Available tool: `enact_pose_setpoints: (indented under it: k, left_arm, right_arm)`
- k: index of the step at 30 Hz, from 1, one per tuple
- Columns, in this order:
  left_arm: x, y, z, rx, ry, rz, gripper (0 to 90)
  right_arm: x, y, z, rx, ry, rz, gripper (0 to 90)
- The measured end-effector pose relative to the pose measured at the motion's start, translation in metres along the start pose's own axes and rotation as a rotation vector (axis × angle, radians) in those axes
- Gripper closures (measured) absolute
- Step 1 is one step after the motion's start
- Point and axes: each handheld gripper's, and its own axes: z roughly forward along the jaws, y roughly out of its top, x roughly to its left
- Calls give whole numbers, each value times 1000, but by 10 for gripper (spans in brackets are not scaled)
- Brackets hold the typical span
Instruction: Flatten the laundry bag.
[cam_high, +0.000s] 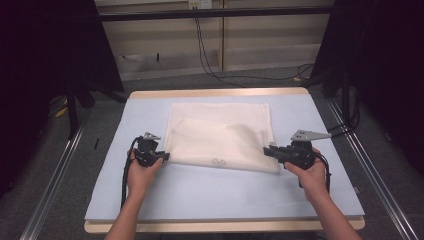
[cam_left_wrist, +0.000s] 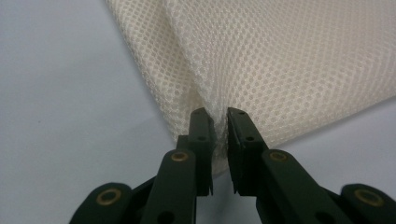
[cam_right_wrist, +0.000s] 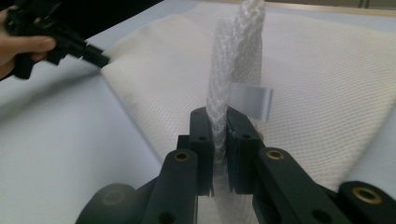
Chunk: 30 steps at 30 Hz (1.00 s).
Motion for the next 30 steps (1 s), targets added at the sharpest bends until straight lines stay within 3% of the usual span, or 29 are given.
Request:
enact_pose_setpoints:
  k: [4, 11, 15, 19, 22, 23, 26, 30]
  left_arm:
    - [-1, 0, 0, -3, -1, -14, 804]
    - [-1, 0, -1, -2, 6, -12, 771]
    - [-4, 0, -3, -25, -1, -31, 676]
    - [-3, 2, -9, -48, 3, -45, 539]
    - [1, 3, -12, -89, -10, -73, 499]
    - [1, 4, -12, -107, -26, -92, 498]
    - [3, 8, -12, -135, -34, -100, 490]
    - [6, 14, -2, -109, -44, -83, 495]
  right_arm:
    - [16, -13, 0, 45, 49, -61, 817]
    - [29, -31, 6, 168, 100, -110, 817]
    - [28, -38, 10, 198, 118, -96, 819]
    - [30, -43, 17, 261, 121, -121, 823]
    - [28, -44, 17, 260, 128, -93, 829]
    - [28, -44, 17, 258, 125, -98, 830]
    - [27, -42, 18, 258, 128, -104, 831]
    - [24, -39, 22, 259, 109, -108, 833]
